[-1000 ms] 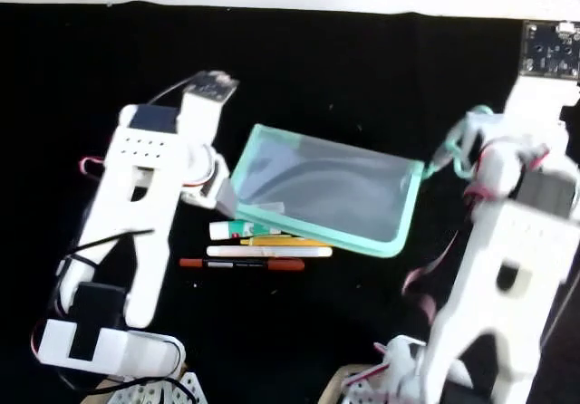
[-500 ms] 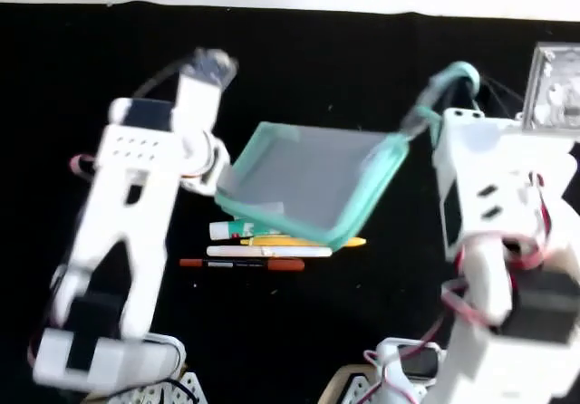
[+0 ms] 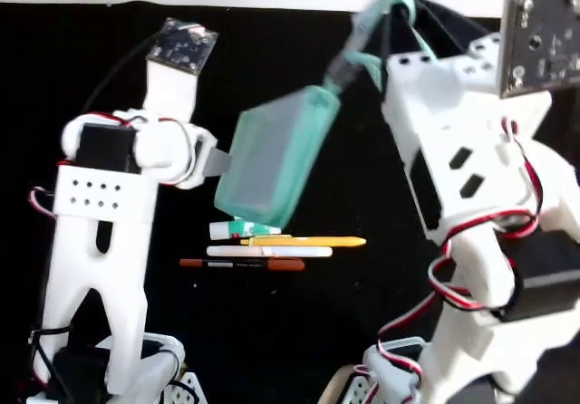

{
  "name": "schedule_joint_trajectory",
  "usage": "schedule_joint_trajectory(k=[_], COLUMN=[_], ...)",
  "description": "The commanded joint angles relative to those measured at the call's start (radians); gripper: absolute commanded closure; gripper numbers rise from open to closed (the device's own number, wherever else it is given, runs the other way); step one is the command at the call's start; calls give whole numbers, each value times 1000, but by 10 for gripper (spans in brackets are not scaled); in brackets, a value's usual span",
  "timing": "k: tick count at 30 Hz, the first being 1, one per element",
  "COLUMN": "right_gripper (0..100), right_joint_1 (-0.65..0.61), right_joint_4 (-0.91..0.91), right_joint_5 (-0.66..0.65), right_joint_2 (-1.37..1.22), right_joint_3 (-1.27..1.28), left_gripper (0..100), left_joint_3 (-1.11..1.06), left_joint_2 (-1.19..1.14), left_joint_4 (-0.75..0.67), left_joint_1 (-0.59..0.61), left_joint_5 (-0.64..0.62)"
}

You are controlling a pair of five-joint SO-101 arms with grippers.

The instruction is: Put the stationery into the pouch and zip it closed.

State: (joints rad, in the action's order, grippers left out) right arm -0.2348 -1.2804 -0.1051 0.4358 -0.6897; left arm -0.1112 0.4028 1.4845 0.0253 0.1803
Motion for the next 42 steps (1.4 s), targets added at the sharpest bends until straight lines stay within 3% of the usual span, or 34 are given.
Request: schedule_joint_trajectory(k=[1, 13, 21, 42], right_gripper=[991, 987, 987, 987], right_joint_1=[-81, -136, -130, -185], right_joint_4=[-5, 21, 96, 31], right_joint_5=[-43, -187, -233, -226], right_joint_2=[-90, -274, -274, -280], right_joint_3=[-156, -487, -495, -371], left_gripper=[713, 713, 713, 713], left_joint_3=[42, 41, 35, 38], left_joint_2=[39, 33, 31, 39], left_joint_4=[-8, -8, -8, -3], left_joint_1=[77, 162, 160, 160], left_joint_5=[-9, -9, -9, -9])
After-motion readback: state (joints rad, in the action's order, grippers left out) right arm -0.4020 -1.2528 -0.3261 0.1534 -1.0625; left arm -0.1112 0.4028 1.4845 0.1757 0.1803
